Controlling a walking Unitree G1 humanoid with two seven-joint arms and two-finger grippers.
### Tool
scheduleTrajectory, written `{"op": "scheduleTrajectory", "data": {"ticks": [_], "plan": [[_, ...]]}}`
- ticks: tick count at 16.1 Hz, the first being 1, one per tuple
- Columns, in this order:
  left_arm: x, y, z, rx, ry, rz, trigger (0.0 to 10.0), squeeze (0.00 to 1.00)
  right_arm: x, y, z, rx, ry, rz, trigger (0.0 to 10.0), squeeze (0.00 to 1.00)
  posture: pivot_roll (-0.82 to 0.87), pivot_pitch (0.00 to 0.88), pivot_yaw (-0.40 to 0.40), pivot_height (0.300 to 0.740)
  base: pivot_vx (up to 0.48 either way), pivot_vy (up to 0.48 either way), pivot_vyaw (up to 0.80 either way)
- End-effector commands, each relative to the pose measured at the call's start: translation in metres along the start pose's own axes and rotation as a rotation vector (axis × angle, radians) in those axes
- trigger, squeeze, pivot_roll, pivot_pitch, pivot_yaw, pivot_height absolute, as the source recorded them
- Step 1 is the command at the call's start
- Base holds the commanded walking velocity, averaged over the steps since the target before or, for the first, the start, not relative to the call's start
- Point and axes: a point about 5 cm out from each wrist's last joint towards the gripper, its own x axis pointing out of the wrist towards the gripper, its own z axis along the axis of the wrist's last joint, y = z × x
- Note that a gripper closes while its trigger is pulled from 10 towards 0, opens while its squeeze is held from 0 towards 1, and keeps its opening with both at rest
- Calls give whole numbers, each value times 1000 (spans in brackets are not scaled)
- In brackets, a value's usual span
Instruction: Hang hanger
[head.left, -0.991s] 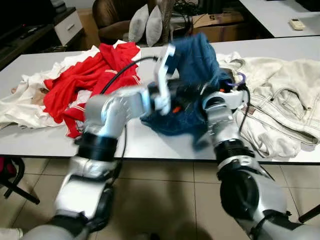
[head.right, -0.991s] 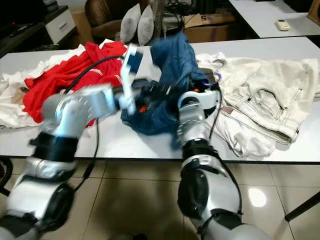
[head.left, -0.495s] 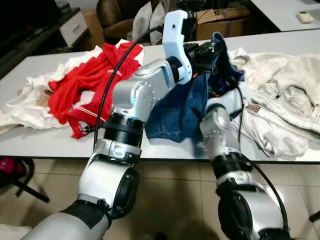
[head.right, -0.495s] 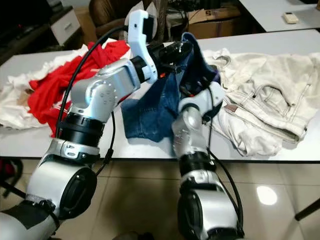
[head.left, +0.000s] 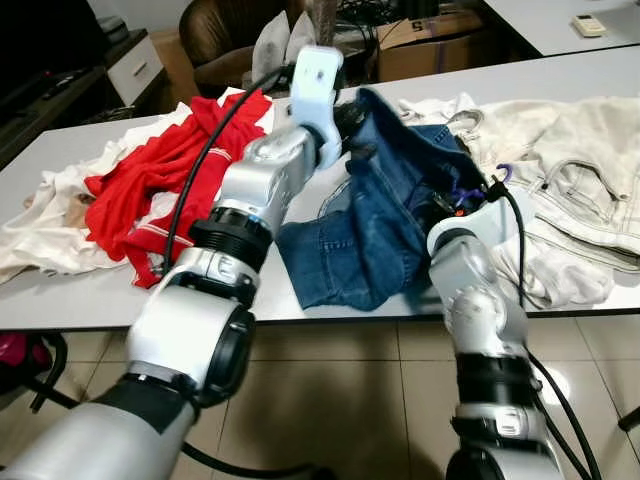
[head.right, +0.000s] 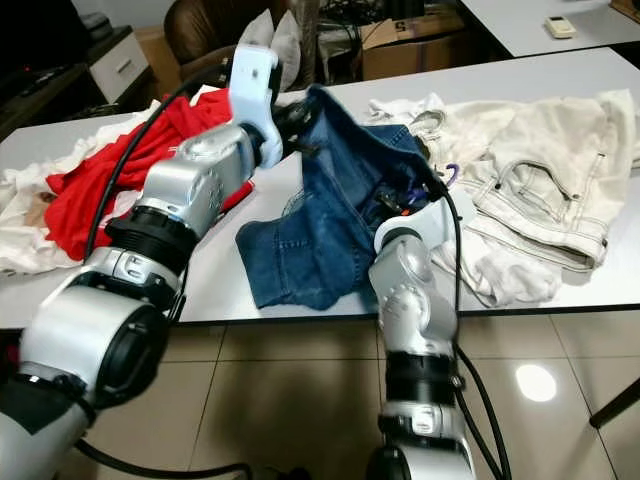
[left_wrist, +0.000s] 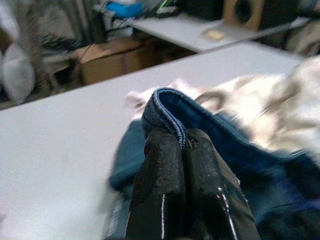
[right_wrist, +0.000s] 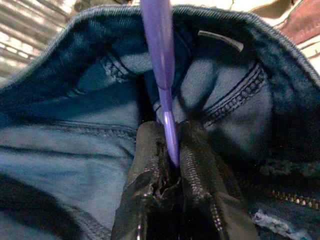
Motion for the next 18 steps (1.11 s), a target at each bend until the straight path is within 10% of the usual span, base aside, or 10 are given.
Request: {"op": "scheduleTrajectory", "data": {"ticks": [1,8,18], "plan": [[-4,16,3,70,5,62,0,0,-7,10,-5,29,51,27,10000,0,-194,0,244,740,0,0,0],[-43,62,-104,249,370,208,0,0,-35,66,68,-27,28,328,10000,0,-217,0,185,740,0,0,0],[-94,55,-190,40,465,26,0,0,-43,92,134,-224,28,687,10000,0,-166,0,55,740,0,0,0]]}}
